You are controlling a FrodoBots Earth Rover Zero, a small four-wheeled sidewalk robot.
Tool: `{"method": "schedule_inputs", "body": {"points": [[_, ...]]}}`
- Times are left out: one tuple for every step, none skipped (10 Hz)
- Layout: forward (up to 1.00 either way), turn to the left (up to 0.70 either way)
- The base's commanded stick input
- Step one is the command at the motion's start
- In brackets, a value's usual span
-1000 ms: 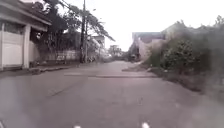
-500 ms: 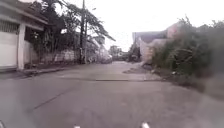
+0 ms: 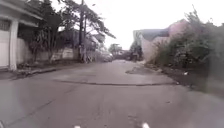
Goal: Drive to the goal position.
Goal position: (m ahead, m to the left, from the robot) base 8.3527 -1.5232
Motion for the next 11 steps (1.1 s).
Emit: {"method": "schedule_inputs", "body": {"points": [[1.0, 0.01], [1.0, 0.01], [1.0, 0.01], [1.0, 0.01], [1.0, 0.01], [1.0, 0.01], [1.0, 0.01], [1.0, 0.01], [1.0, 0.01], [1.0, 0.01], [1.0, 0.01]]}}
